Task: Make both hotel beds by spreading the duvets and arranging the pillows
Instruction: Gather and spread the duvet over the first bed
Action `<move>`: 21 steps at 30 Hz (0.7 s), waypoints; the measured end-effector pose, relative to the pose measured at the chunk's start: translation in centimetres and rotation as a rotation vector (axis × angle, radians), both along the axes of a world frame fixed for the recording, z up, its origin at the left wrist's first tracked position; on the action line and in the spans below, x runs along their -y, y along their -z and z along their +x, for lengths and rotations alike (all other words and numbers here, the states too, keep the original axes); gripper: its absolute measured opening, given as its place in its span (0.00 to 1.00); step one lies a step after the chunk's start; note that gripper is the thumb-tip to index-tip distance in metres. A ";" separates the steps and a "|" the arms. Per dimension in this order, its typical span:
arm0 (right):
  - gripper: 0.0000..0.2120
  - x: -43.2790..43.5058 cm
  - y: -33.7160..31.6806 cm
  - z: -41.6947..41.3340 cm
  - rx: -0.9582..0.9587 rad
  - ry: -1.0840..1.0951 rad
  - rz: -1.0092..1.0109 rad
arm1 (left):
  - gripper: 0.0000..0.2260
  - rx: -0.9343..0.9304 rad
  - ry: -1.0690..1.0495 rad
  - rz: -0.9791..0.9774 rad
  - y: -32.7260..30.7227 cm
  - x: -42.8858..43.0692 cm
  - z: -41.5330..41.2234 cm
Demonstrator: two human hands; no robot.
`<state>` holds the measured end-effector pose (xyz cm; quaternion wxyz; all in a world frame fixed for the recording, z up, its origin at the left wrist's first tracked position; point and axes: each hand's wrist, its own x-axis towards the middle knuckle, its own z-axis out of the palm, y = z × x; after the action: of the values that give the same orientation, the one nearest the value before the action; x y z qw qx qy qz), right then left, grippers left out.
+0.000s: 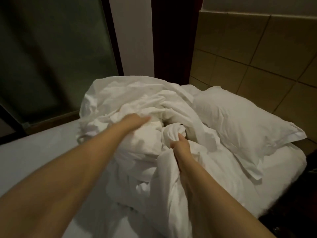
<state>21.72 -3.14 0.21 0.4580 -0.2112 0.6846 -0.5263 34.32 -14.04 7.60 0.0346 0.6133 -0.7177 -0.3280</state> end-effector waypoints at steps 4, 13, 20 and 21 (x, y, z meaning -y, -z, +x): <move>0.23 -2.4 -0.8 2.7 -0.018 -0.173 -0.143 | 0.31 -0.013 0.101 0.165 2.8 -3.8 -4.7; 0.17 -1.2 -1.1 -2.2 -0.676 -0.369 0.027 | 0.14 0.336 0.275 -0.021 7.5 -2.3 -4.5; 0.49 5.4 5.2 -10.2 -1.097 -0.520 0.354 | 0.09 -0.017 0.028 0.026 10.2 -2.5 -5.5; 0.48 6.4 6.1 -10.5 -1.084 -0.550 0.343 | 0.08 -0.038 0.001 0.039 10.4 -2.6 -6.1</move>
<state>11.23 -9.53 -5.90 0.1921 -0.5396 0.8147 -0.0906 28.17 -11.48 -2.78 0.0364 0.6072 -0.7107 -0.3535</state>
